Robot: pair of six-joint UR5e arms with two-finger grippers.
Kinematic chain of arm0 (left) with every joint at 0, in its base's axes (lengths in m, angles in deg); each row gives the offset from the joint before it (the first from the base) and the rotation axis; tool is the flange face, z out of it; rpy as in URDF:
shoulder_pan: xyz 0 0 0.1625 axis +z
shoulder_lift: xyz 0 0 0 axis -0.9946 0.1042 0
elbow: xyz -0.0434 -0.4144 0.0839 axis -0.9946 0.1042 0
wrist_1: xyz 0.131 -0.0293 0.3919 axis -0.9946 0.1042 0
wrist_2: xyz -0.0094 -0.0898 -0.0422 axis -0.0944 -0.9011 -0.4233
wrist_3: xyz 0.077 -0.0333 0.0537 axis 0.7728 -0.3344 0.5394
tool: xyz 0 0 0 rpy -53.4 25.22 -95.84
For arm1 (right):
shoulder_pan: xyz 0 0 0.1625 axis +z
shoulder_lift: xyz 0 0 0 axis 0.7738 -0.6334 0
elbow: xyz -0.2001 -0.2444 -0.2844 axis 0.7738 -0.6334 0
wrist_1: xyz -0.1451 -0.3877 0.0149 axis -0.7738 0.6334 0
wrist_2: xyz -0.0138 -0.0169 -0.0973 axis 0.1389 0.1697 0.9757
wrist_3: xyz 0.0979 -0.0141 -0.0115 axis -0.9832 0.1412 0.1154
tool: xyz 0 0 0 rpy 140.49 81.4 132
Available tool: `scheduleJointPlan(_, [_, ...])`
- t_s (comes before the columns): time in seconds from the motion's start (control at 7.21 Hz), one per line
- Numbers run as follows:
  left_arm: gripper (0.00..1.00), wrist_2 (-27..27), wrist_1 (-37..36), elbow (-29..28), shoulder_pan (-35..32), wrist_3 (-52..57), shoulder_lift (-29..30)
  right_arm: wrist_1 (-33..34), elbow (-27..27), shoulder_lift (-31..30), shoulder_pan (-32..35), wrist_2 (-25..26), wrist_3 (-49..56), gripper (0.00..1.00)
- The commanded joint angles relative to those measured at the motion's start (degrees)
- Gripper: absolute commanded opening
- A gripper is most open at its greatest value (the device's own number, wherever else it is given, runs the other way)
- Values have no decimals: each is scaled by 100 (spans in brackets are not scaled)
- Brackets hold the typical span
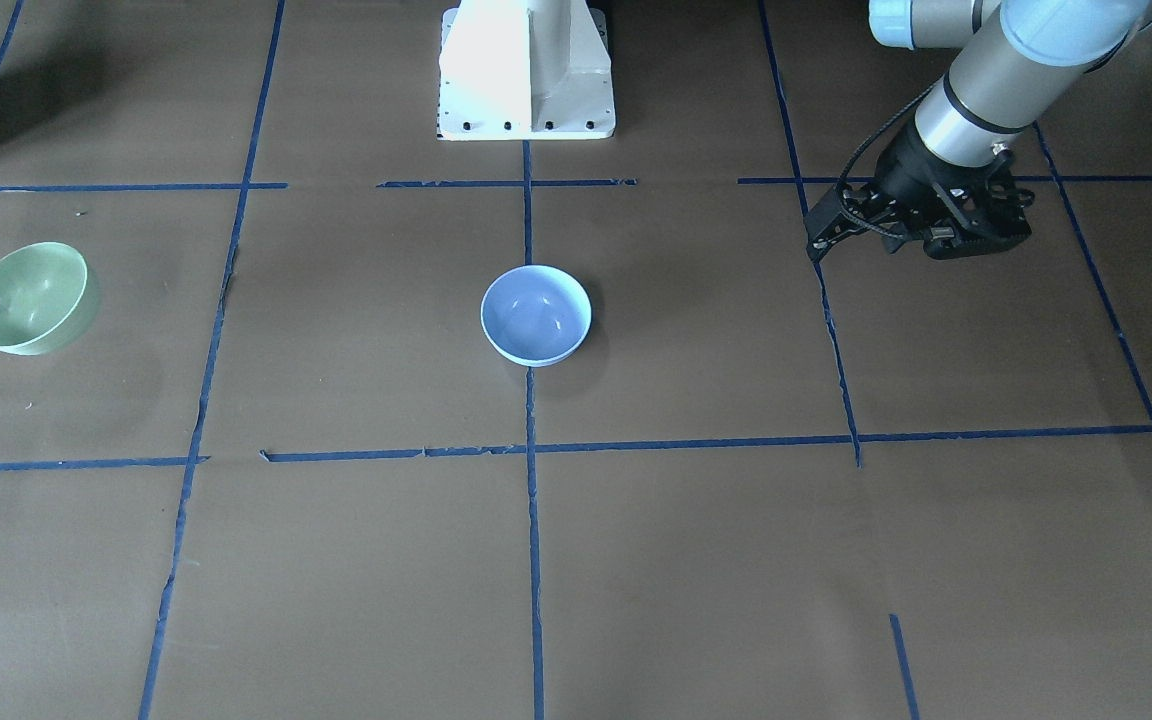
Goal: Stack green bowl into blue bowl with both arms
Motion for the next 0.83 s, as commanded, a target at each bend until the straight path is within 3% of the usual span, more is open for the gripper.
scheduleJointPlan(0.0, [100,24,1,-4,-15,9,-31,96,-101,1469,-768,260,-1321,1])
scheduleJointPlan(0.28, [100,-2,1,-21,-120,375,-188,788,-76,2500,-1786,1293,-1755,1])
scheduleJointPlan(0.55, [100,7,1,-82,-200,475,-234,799,-84,2583,-3060,2866,-1800,2])
scheduleJointPlan(0.69, [100,-2,1,-109,-218,475,-234,817,-102,2575,-3388,3273,-1792,2])
